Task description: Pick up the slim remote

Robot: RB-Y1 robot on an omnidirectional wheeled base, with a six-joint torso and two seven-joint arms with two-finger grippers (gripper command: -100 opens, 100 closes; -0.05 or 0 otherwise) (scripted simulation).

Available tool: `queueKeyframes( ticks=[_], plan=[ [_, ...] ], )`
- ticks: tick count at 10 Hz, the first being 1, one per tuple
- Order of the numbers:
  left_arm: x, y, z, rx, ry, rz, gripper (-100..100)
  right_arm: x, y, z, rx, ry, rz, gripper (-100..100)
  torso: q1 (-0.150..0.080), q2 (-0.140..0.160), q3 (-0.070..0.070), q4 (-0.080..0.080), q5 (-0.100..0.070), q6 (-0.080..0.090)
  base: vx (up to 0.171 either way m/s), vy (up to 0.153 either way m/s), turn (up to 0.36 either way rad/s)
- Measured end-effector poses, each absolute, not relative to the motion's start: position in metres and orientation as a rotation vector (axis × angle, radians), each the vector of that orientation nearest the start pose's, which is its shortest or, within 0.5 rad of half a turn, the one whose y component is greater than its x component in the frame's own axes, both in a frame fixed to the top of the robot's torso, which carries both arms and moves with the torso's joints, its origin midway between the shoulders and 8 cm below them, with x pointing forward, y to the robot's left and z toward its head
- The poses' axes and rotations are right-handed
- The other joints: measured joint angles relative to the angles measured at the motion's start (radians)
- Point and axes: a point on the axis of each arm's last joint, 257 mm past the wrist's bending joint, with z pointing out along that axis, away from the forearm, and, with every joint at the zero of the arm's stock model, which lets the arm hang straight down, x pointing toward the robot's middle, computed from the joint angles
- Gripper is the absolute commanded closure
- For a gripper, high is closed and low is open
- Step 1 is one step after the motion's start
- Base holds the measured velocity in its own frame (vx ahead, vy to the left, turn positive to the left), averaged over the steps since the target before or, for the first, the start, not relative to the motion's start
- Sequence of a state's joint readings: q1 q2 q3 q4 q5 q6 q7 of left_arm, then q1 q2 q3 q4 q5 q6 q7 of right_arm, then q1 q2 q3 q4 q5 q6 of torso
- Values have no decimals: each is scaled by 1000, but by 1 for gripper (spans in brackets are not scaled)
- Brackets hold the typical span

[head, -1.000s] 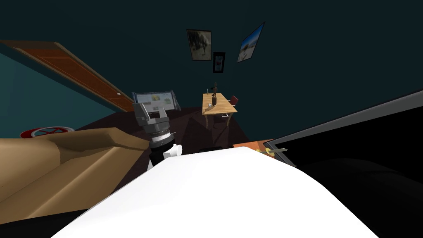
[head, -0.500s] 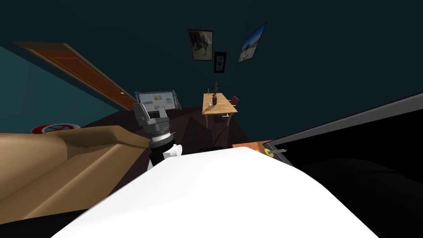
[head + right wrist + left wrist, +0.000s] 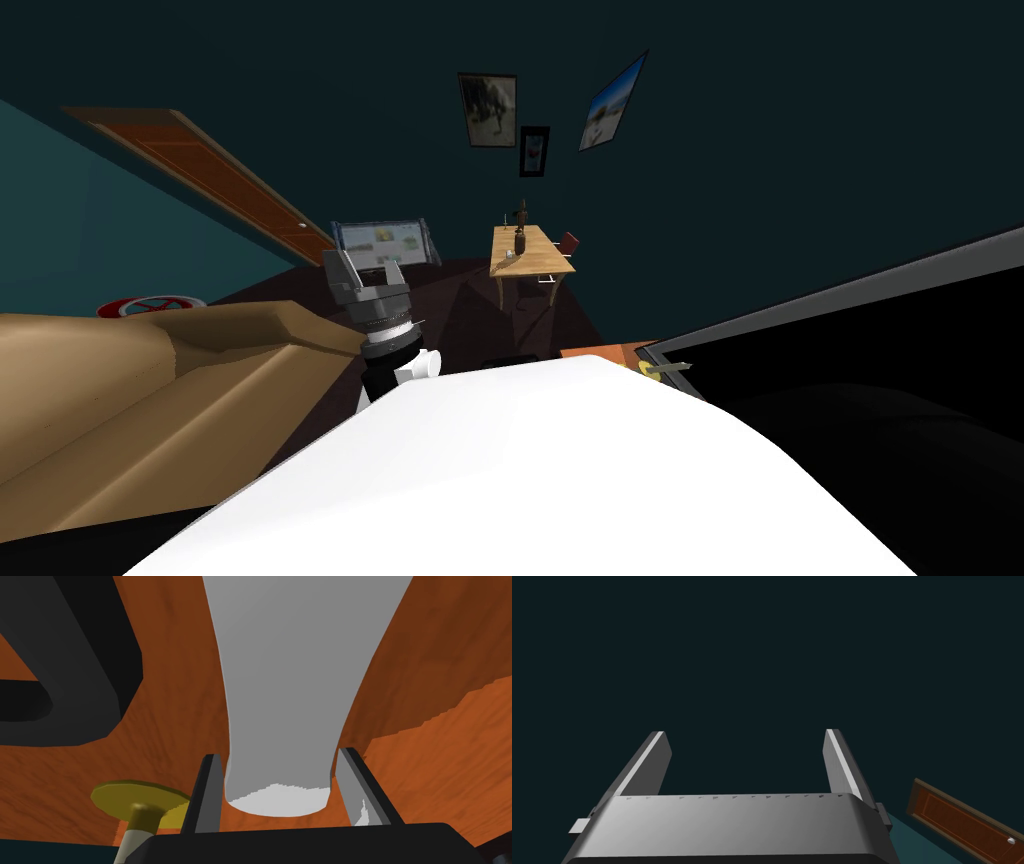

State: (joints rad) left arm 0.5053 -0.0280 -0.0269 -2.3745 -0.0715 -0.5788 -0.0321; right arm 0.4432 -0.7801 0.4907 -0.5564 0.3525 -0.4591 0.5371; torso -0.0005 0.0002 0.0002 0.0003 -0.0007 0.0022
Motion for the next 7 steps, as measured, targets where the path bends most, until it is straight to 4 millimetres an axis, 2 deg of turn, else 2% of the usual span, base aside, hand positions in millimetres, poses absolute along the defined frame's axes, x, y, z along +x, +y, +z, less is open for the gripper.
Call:
queueKeyframes(
  ticks=[3,4,5,7],
  plan=[
    [310,258,77,-489,519,-1284,0,-24,-553,-579,-31,2846,-120,100,-1,0,0,0,0,0,0,0,0],
    [310,258,77,-489,519,-1284,0,-24,-553,-579,-32,2846,-120,0,-1,0,0,0,0,0,0,0,0],
    [310,258,77,-489,519,-1284,0,-24,-554,-579,-32,2846,-120,100,-1,0,0,0,0,0,-6,-4,-6],
    [310,258,77,-490,519,-1284,0,-25,-558,-576,-39,2846,-122,100,0,-1,0,-1,-1,1,26,52,-68]
  ],
)
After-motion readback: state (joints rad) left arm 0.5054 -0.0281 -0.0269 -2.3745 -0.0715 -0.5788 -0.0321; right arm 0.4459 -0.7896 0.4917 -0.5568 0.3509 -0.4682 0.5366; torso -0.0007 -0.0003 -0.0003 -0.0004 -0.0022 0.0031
